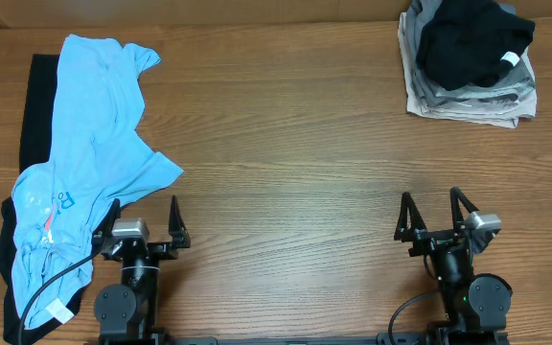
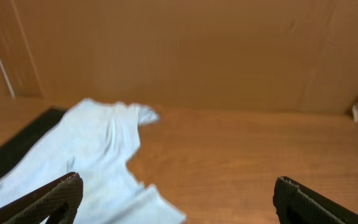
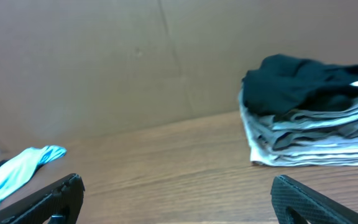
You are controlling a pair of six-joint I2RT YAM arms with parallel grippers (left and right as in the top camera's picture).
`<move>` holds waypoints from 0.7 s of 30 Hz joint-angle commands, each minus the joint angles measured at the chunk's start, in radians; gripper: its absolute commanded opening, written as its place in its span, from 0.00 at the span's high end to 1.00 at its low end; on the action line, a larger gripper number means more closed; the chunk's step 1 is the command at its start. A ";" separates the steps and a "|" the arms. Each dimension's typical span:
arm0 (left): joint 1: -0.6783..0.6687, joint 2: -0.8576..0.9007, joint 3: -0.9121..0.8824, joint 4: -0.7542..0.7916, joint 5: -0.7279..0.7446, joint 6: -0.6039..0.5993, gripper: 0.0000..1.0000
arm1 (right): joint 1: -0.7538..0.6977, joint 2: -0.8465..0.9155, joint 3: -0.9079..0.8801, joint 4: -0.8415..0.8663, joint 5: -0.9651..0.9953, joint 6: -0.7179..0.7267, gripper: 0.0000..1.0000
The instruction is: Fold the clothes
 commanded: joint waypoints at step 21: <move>0.011 0.954 0.992 -0.607 0.098 0.050 0.00 | 0.006 0.732 0.903 -0.545 -0.176 -0.060 0.00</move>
